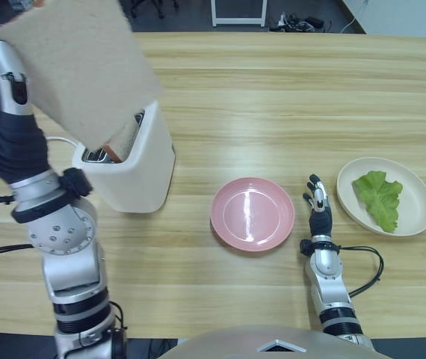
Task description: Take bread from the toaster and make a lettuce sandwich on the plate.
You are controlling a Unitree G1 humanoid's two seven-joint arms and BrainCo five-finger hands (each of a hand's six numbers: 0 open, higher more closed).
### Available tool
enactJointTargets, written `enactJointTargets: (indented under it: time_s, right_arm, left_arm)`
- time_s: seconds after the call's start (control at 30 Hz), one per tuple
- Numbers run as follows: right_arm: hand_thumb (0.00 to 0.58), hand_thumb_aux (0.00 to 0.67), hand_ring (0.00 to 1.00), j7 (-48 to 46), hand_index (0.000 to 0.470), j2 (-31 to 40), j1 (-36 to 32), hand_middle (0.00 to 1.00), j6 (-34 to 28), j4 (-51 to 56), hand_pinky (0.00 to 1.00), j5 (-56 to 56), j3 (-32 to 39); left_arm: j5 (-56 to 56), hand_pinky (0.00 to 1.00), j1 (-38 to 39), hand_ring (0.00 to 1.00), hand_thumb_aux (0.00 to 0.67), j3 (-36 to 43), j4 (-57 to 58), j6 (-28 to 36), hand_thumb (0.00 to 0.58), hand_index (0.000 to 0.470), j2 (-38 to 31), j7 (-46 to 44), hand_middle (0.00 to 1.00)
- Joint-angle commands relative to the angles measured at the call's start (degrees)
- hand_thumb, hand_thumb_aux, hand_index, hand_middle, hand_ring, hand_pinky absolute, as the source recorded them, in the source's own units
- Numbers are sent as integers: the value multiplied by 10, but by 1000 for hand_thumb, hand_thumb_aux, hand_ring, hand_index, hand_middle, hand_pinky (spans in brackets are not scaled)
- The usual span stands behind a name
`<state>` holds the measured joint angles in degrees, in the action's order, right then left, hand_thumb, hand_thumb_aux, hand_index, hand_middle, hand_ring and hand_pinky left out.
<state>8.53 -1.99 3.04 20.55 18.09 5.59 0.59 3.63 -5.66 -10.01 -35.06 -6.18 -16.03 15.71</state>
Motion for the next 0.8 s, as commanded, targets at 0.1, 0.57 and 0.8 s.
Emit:
enactJointTargets:
  time_s: [0.1, 0.57, 0.8]
  right_arm:
    - [0, 0, 0, -4, 0, 1, 4, 0, -24, 20, 0, 1, 1]
    - [0, 0, 0, -5, 0, 8, 11, 0, -35, 7, 0, 5, 2]
    - [0, 0, 0, -9, 0, 11, 8, 0, -39, 6, 0, 5, 4]
  left_arm:
    - [57, 1000, 64, 1000, 670, 191, 51, 69, 580, 470, 106, -77, 1000]
    - [-203, 1000, 72, 1000, 670, 313, 359, 43, 580, 470, 81, -95, 1000]
    - [-354, 0, 79, 0, 0, 333, 315, 53, 0, 0, 10, -92, 0]
